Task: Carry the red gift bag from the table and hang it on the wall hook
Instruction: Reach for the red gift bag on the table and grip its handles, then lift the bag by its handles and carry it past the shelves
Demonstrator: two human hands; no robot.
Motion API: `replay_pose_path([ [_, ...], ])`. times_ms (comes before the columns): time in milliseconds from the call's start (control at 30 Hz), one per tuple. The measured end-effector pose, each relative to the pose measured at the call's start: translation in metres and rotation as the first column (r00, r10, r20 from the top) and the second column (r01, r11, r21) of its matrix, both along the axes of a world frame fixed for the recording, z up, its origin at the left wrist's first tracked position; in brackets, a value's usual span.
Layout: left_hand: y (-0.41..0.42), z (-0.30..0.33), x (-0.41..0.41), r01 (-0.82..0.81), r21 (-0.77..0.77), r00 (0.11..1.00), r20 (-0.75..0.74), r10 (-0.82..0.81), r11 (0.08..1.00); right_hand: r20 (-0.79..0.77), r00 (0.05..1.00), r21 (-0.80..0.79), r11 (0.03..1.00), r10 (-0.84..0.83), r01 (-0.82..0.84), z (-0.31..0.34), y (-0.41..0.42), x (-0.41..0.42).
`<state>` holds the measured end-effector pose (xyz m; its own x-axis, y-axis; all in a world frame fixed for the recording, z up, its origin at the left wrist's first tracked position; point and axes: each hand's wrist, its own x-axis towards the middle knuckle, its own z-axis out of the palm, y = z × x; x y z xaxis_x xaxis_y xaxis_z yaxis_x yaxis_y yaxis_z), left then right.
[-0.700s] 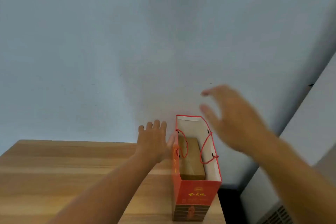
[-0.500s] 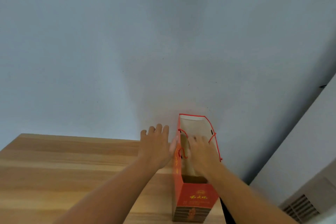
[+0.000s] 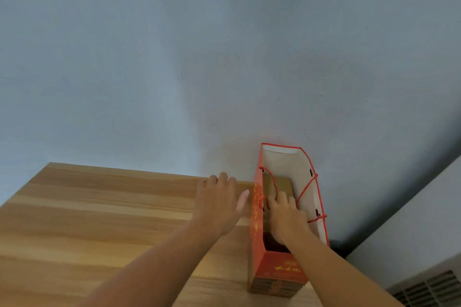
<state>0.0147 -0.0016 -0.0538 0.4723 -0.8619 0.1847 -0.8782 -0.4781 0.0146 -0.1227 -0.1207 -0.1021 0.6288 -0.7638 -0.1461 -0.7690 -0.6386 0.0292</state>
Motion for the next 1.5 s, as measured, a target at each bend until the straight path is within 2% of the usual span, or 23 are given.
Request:
replay_pose_path([
  [267, 0.000, -0.004, 0.000, -0.001, 0.033, 0.999, 0.044, 0.000, 0.999, -0.071, 0.996, 0.100, 0.993, -0.060, 0.067, -0.005, -0.004, 0.004],
  [433, -0.002, -0.003, -0.003, -0.008, 0.062, 0.997, 0.082, 0.003, 0.998, -0.110, 0.993, 0.091, 0.994, -0.051, 0.061, 0.011, 0.002, 0.002],
  [600, -0.013, 0.016, -0.015, 0.053, 0.039, 0.993, 0.104, -0.056, 0.998, 0.005, 0.999, -0.039, 0.998, 0.043, -0.043, 0.091, 0.000, 0.004],
  [733, -0.026, 0.035, -0.033, 0.138, -0.096, 0.989, 0.070, -0.131, 0.986, 0.119, 0.989, -0.116, 0.990, 0.089, -0.075, 0.170, 0.003, 0.021],
  [833, -0.033, 0.049, -0.048, 0.161, -0.167, 0.986, -0.005, -0.164, 0.973, 0.172, 0.982, -0.129, 0.990, 0.081, -0.059, 0.187, 0.011, 0.028],
  [933, -0.033, 0.059, -0.056, 0.051, -0.205, 0.983, -0.164, -0.085, 0.977, 0.305, 0.952, -0.045, 0.999, 0.029, -0.016, 0.189, 0.020, 0.031],
  [1000, -0.029, 0.063, -0.058, -0.068, -0.275, 0.956, -0.293, -0.016, 0.959, 0.406, 0.913, 0.069, 0.997, -0.049, 0.023, 0.190, 0.023, 0.033],
  [1067, -0.025, 0.066, -0.058, -0.145, -0.354, 0.936, -0.351, 0.012, 0.924, 0.468, 0.874, 0.185, 0.982, -0.130, 0.047, 0.190, 0.023, 0.038],
  [1133, -0.019, 0.068, -0.052, -0.148, -0.439, 0.946, -0.323, -0.002, 0.886, 0.495, 0.846, 0.314, 0.949, -0.196, 0.036, 0.194, 0.023, 0.041],
  [1200, -0.011, 0.072, -0.043, -0.141, -0.451, 0.951, -0.309, -0.005, 0.881, 0.503, 0.833, 0.398, 0.917, -0.232, 0.015, 0.201, 0.026, 0.043],
  [1333, 0.014, 0.086, -0.024, -0.059, -0.447, 0.966, -0.251, -0.061, 0.893, 0.472, 0.858, 0.460, 0.887, -0.201, -0.045, 0.210, 0.035, 0.043],
  [1433, 0.034, 0.099, -0.006, -0.008, -0.416, 0.979, -0.188, -0.077, 0.909, 0.374, 0.924, 0.463, 0.880, -0.084, -0.108, 0.212, 0.045, 0.040],
  [1500, 0.048, 0.109, 0.006, 0.018, -0.412, 0.983, -0.159, -0.092, 0.911, 0.325, 0.943, 0.375, 0.904, 0.077, -0.203, 0.209, 0.052, 0.043],
])
